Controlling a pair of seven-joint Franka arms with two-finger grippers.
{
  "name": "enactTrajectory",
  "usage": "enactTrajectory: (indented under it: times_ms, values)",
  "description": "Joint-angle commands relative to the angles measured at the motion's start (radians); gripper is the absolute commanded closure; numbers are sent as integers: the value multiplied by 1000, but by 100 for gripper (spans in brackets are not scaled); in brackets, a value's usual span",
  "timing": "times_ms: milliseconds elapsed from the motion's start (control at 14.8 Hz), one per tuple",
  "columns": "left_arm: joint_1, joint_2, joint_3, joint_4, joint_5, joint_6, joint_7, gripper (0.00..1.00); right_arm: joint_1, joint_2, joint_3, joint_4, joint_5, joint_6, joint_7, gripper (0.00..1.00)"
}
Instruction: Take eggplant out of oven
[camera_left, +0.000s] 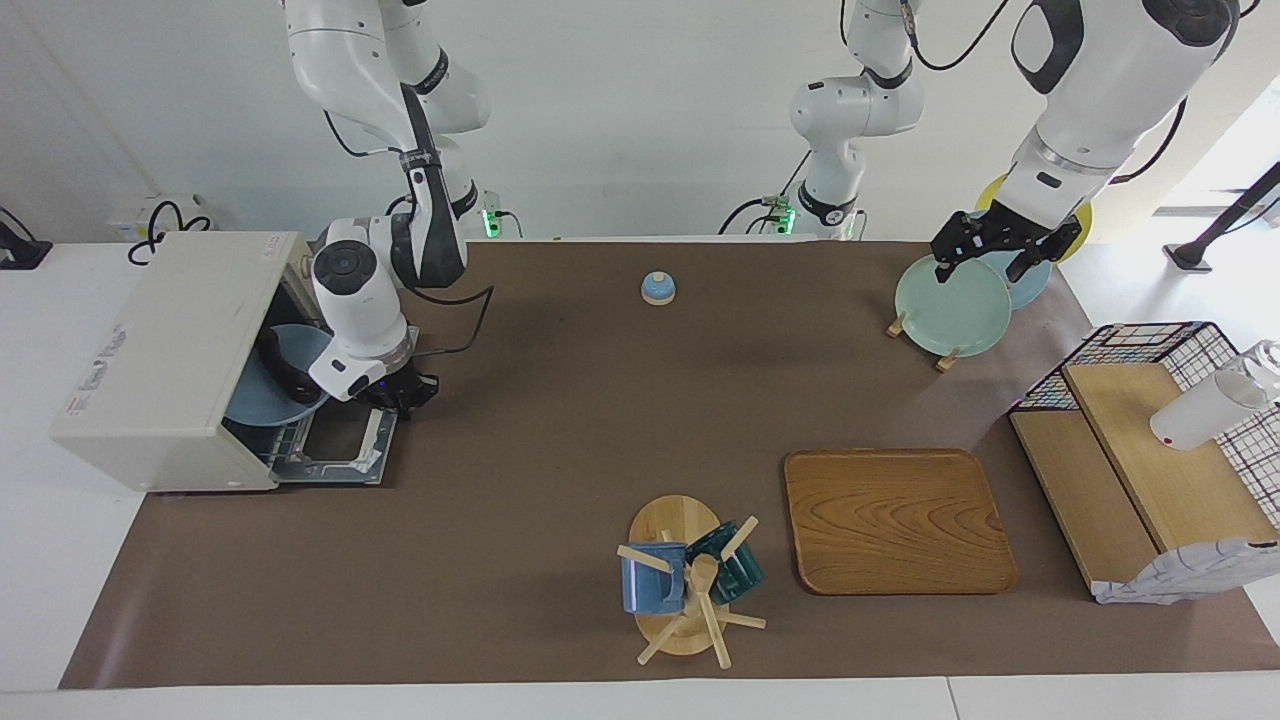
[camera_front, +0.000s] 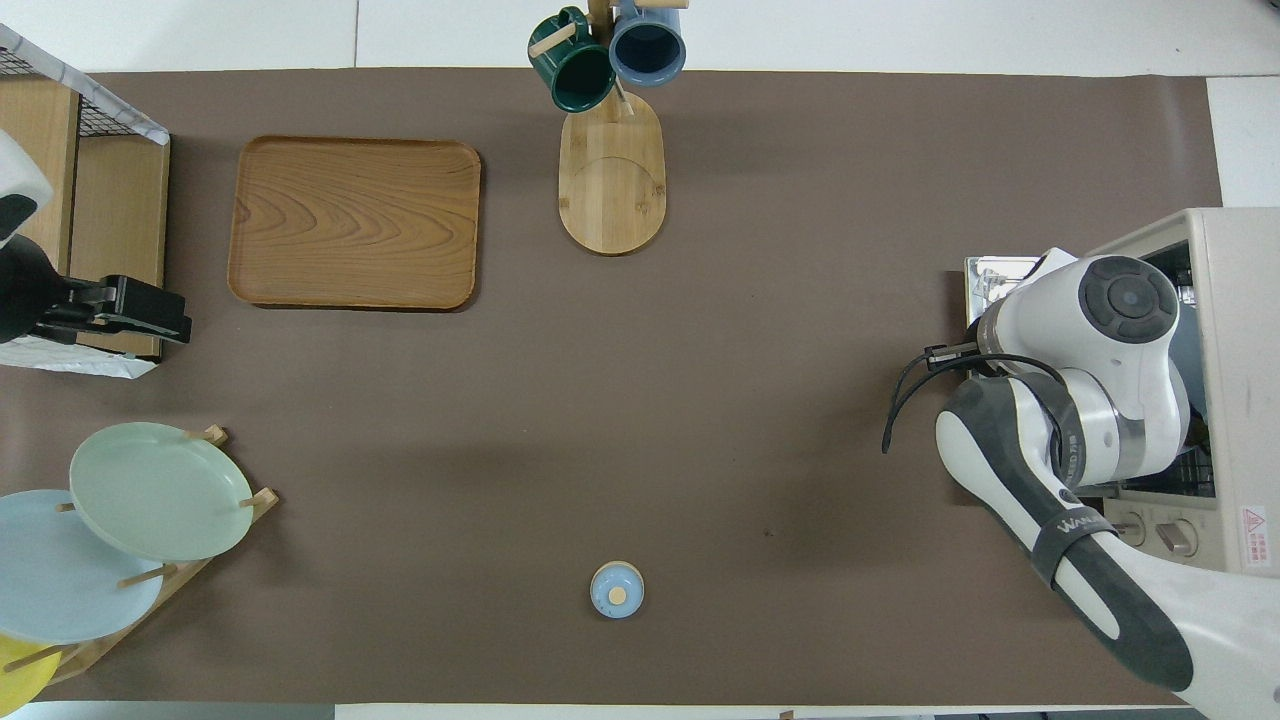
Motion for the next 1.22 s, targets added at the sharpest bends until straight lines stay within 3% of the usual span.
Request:
enactTrajectory:
  times_ms: [0, 135, 271, 338, 406, 473, 812, 1150]
  values:
    - [10, -4, -6, 0, 15, -1, 11, 0, -34, -2, -19, 6, 11, -9, -5, 100]
    - [10, -4, -6, 0, 15, -1, 11, 0, -33, -3, -9, 15, 25, -20, -6, 100]
    - [10, -4, -6, 0, 15, -1, 11, 0, -31, -29, 38, 57, 25, -71, -6, 84]
    - [10, -4, -6, 0, 15, -1, 11, 0, -27, -45, 43, 94, 25, -146, -5, 82]
    - [10, -4, -6, 0, 15, -1, 11, 0, -27, -51, 43, 140, 24, -224, -5, 70]
    - [10, -4, -6, 0, 15, -1, 11, 0, -30, -61, 43, 172, 24, -283, -6, 65]
    - [10, -4, -6, 0, 15, -1, 11, 0, -69, -126, 34, 165, 4, -438, -8, 63]
    - [10, -4, -6, 0, 15, -1, 11, 0, -116, -152, 34, 81, -28, -376, -74, 63]
